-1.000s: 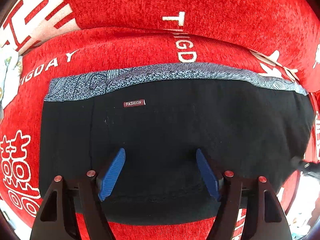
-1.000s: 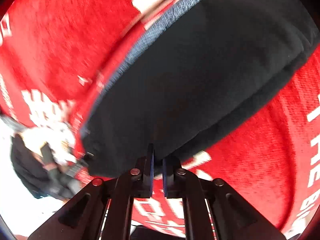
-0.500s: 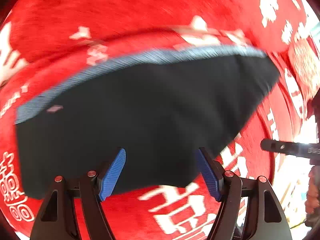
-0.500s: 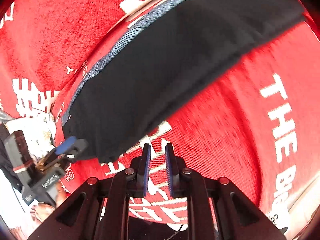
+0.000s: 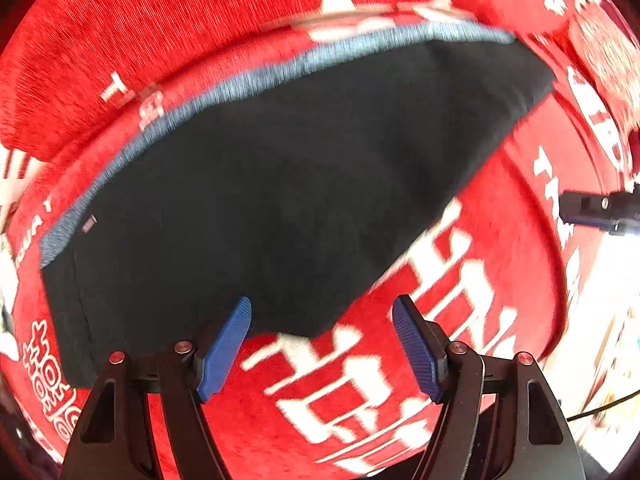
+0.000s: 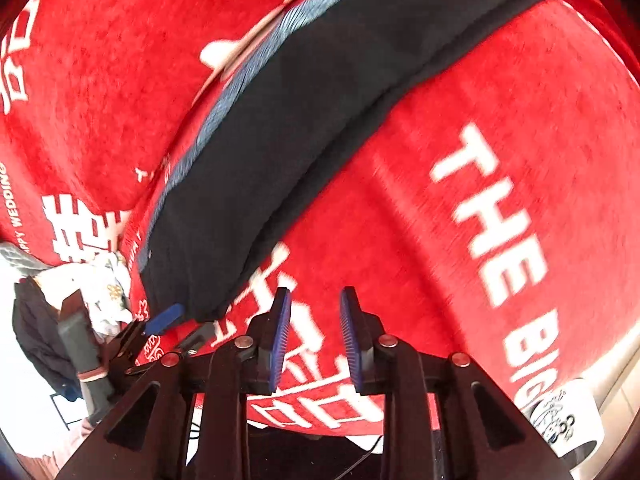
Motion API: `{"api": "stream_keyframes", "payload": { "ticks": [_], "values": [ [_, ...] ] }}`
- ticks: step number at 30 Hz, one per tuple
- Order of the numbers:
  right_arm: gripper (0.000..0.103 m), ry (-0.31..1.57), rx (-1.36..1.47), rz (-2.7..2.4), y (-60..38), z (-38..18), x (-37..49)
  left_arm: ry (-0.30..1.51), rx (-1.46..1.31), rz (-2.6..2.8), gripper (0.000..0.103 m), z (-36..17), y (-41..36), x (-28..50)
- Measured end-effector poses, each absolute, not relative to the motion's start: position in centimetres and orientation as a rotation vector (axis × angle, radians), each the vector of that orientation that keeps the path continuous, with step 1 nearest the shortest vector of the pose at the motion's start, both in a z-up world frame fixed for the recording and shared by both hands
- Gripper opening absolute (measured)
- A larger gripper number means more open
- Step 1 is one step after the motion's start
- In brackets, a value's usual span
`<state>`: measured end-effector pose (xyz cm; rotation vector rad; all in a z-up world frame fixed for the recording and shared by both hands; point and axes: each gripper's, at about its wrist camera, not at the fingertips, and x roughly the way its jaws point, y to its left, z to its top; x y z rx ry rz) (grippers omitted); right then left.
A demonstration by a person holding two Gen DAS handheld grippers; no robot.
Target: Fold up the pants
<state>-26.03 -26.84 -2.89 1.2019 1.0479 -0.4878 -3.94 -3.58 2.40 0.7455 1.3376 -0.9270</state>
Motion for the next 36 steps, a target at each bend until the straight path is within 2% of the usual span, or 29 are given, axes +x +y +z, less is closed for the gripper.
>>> {"api": "stream_keyframes", "payload": {
  "ticks": [5,11,18,19,20,23,25,28,30,31,32,36],
  "values": [
    [0.046,0.998,1.174,-0.522,-34.7,-1.4,-29.9,1.350,0.613,-0.776,0.074,2.5,-10.1,-2.9],
    [0.046,0.884,1.219,-0.614,-45.4,-1.6,-34.3,1.409,0.453,-0.598,0.074,-0.9,-15.5,-1.2],
    [0.046,0.771,1.376,-0.655,-53.3,-6.1,-35.2,1.410,0.490,-0.557,0.074,-3.1,-15.9,-1.6],
    [0.038,0.768,1.398,-0.638,-53.8,-6.8,-34.9,1.413,0.489,-0.560,0.074,-3.2,-16.0,-1.6],
    [0.012,0.777,1.406,-0.633,-54.1,-6.9,-34.7,1.420,0.483,-0.564,0.074,-3.2,-16.0,-1.5],
    [0.009,0.819,1.312,-0.604,-53.9,-5.2,-33.9,1.442,0.476,-0.578,0.074,-3.1,-15.7,-1.5],
    [0.008,0.876,1.185,-0.607,-53.4,-3.6,-33.5,1.431,0.489,-0.593,0.074,-3.1,-15.5,-1.7],
    [0.009,0.994,1.115,-0.636,-52.6,-5.5,-33.4,1.385,0.535,-0.598,0.077,-3.2,-15.5,-2.4],
    [0.009,0.969,1.111,-0.647,-52.5,-6.1,-33.4,1.381,0.548,-0.591,0.078,-3.2,-15.7,-2.6],
    [0.012,0.966,1.101,-0.658,-52.3,-5.8,-33.3,1.394,0.544,-0.586,0.078,-3.2,-15.8,-2.5],
    [0.021,0.968,1.089,-0.674,-52.1,-5.5,-33.2,1.405,0.543,-0.580,0.078,-3.1,-15.9,-2.4],
    [0.025,0.989,0.989,-0.764,-51.1,-2.6,-33.4,1.416,0.535,-0.581,0.078,-1.4,-18.0,-2.1]
  ]
}}
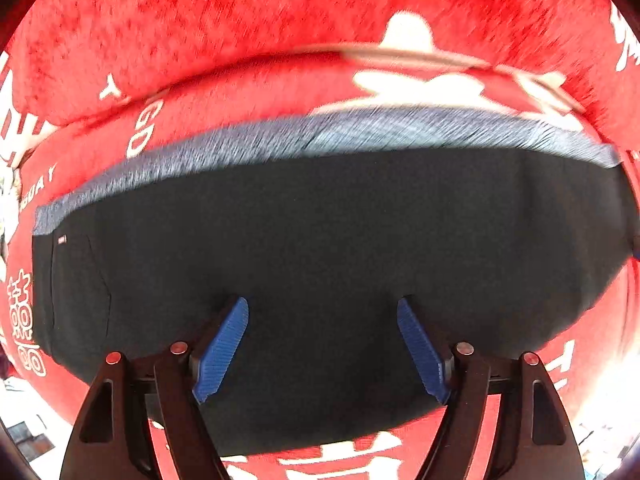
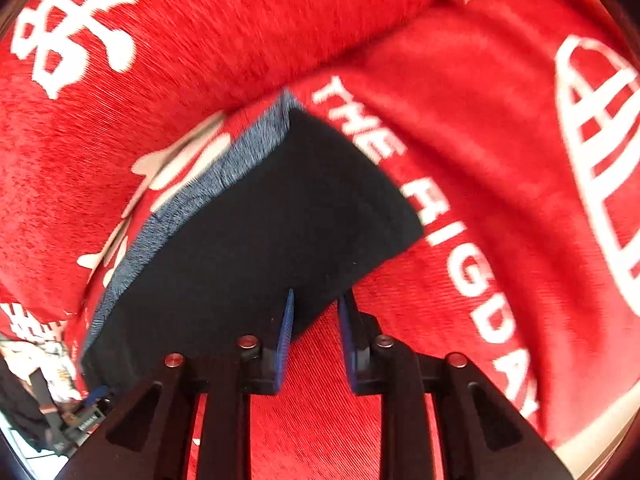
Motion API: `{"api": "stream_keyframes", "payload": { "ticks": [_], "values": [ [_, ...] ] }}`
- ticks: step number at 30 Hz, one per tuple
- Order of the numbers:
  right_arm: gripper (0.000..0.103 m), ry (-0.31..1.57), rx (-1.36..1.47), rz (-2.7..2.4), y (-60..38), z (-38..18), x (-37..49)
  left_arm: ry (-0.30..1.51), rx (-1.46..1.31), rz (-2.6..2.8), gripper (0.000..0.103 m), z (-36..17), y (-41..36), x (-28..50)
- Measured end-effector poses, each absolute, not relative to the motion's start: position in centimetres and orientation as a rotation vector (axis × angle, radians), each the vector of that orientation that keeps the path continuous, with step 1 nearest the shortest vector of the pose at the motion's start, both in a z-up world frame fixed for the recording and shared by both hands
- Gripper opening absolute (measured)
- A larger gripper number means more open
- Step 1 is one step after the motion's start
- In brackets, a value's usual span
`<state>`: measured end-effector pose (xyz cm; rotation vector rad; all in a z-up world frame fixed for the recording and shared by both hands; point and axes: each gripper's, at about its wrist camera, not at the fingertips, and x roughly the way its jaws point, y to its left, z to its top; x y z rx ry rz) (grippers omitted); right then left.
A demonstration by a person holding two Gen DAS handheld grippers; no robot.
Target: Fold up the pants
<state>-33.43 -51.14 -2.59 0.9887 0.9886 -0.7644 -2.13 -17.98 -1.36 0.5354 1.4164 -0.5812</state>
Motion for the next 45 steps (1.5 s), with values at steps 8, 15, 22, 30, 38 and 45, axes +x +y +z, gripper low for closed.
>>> {"api": "stream_keyframes", "payload": {
  "ticks": [8,15,22,30,38,45],
  "values": [
    [0.026,0.978,0.862,-0.454,-48.7,-0.7,-25.3,1.321,0.528,-0.713,0.078,-1.0,-27.2,-2.7],
    [0.019,1.007,0.752,-0.458,-50.3,-5.3,-18.6,1.281,0.498,-0.654,0.081,-4.2,-31.3,-0.8],
    [0.017,1.007,0.737,-0.654,-55.1,-4.9,-19.6,1.289,0.504,-0.598,0.092,-4.0,-33.0,2.8],
    [0.020,1.044,0.773,-0.438,-49.2,-1.5,-22.3,1.279,0.572,-0.724,0.092,0.7,-28.8,-1.4],
    [0.021,1.101,0.755,-0.341,-41.5,-5.4,-23.3,1.372,0.608,-0.680,0.096,-2.7,-25.4,-5.6],
    [0.021,1.087,0.846,-0.468,-44.8,-4.2,-26.7,1.375,0.666,-0.663,0.096,-2.2,-27.4,-5.2]
  ]
}}
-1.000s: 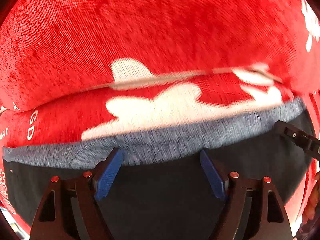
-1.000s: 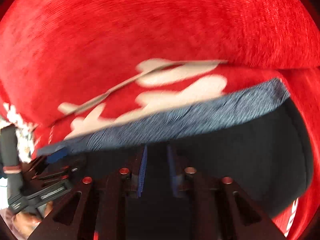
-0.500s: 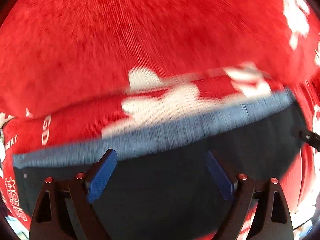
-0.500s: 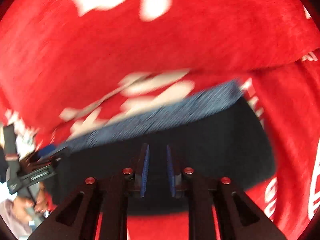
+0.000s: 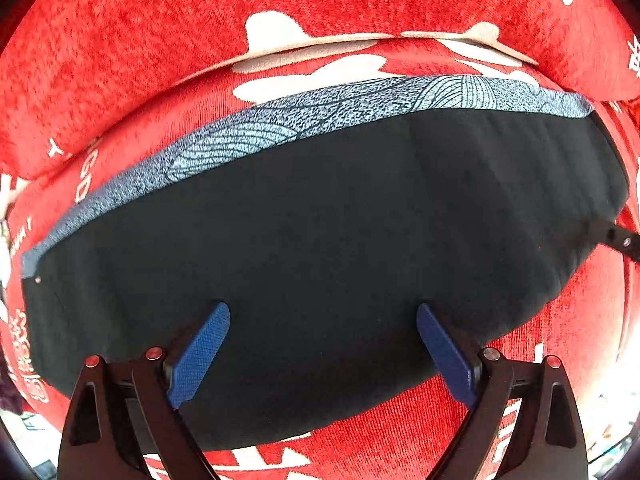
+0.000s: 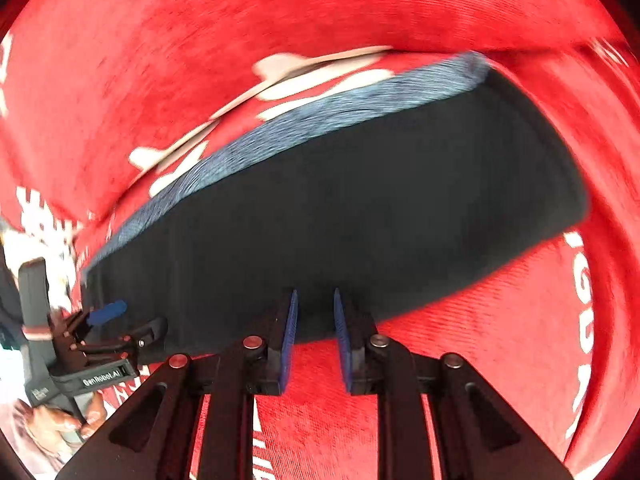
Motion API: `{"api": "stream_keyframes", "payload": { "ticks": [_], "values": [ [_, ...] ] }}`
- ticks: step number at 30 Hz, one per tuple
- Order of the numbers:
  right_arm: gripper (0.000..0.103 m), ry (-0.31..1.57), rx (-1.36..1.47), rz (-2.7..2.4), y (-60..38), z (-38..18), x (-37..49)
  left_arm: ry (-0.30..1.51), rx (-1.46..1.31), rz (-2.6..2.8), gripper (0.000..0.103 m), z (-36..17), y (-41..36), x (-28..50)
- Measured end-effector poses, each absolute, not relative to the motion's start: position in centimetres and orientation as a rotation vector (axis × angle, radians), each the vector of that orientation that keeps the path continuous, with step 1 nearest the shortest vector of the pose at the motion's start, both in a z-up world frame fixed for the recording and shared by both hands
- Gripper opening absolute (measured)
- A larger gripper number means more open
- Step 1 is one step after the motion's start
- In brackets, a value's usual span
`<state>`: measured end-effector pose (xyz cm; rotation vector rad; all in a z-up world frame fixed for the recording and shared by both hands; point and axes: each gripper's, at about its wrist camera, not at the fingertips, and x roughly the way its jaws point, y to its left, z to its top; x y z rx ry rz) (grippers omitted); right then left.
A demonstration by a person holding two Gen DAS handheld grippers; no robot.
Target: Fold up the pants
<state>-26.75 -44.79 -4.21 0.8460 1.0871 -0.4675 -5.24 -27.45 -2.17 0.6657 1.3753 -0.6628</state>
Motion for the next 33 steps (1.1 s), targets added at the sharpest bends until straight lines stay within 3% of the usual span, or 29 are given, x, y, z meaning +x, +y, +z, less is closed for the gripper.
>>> {"api": "stream_keyframes", "payload": {
  "ticks": [7,10,15,18,22,33],
  "values": [
    [0.022,1.030,0.841,-0.727,-51.5,-2.1,-31.7,1.376,0.665,-0.663,0.096,-0.3,-27.8,-4.8],
    [0.022,1.092,0.836,-0.883,-54.9,-3.0,-33.3,1.366,0.676,-0.666,0.096,0.4,-28.6,-5.6],
    [0.023,0.955,1.007,-0.920,-55.5,-1.7,-36.4,1.350,0.664,-0.699,0.096,2.1,-30.9,-6.2],
    [0.028,0.955,1.027,-0.846,-53.7,-1.5,-36.3,1.355,0.671,-0.711,0.096,2.2,-32.5,-6.6],
    [0.044,0.971,1.072,-0.768,-51.0,-1.9,-36.1,1.366,0.678,-0.722,0.096,0.8,-33.3,-6.9],
    [0.064,0.987,1.176,-0.711,-47.8,-2.9,-37.1,1.372,0.726,-0.721,0.096,-0.3,-34.5,-8.2]
  ]
}}
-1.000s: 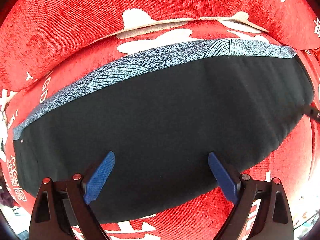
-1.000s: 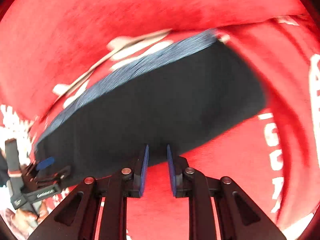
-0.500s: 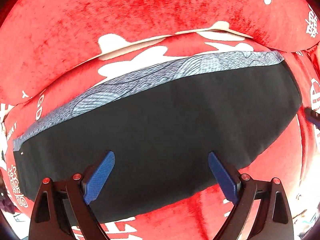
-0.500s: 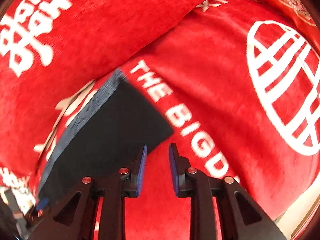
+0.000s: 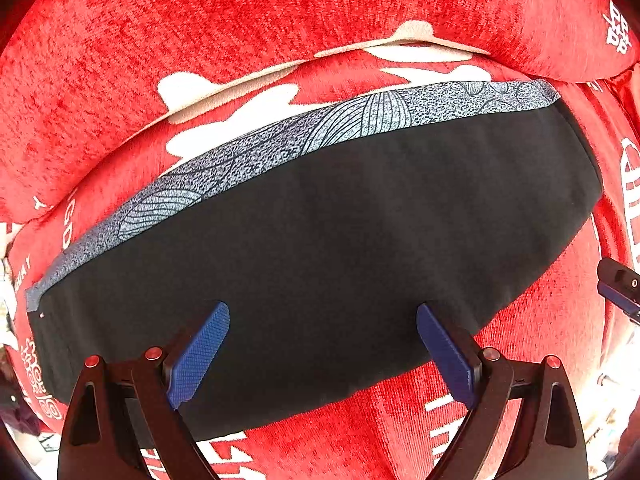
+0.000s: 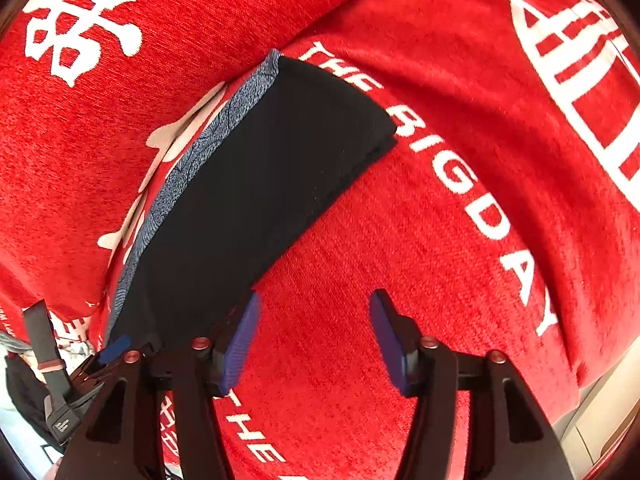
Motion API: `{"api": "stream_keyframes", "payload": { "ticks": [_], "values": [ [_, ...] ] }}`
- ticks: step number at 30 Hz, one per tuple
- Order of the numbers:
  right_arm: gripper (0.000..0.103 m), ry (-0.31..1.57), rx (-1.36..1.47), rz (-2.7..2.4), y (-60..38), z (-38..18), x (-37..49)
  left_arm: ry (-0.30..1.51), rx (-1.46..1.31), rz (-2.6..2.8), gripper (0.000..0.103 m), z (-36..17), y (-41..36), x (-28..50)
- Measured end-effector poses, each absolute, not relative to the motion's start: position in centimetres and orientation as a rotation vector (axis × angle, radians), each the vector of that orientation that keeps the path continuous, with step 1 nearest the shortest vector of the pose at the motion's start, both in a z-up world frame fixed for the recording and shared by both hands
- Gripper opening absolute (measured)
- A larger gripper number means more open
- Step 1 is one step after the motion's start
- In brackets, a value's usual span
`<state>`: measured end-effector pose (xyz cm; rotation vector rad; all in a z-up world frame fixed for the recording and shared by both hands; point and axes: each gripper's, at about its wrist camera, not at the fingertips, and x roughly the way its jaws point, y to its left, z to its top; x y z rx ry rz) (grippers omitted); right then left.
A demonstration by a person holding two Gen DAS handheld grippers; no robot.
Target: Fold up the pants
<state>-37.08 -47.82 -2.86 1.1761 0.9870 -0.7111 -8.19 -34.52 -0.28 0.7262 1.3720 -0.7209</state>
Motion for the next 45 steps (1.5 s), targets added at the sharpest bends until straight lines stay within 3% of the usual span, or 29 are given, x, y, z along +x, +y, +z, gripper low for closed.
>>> {"api": "stream_keyframes", "payload": {
  "ticks": [6,10,11,18,45],
  "values": [
    [0.070,0.969,1.197,-0.672,-47.7,-3.3,-36.6,1.392,0.736,-0.726,0.096,-1.2,-36.1,-8.3],
    [0.079,0.941,1.216,-0.643,-47.7,-3.3,-36.6,1.392,0.736,-0.735,0.096,-0.6,-36.1,-8.5],
    [0.080,0.931,1.223,-0.633,-47.7,-3.4,-36.5,1.394,0.735,-0.735,0.103,-0.1,-35.8,-8.5],
    [0.085,0.859,1.274,-0.569,-47.7,-3.7,-36.6,1.414,0.730,-0.764,0.103,-0.4,-37.5,-9.5],
    [0.085,0.566,1.478,-0.449,-51.1,-7.6,-38.5,1.370,0.734,-0.754,0.103,-2.6,-44.6,-11.7]
  ]
}}
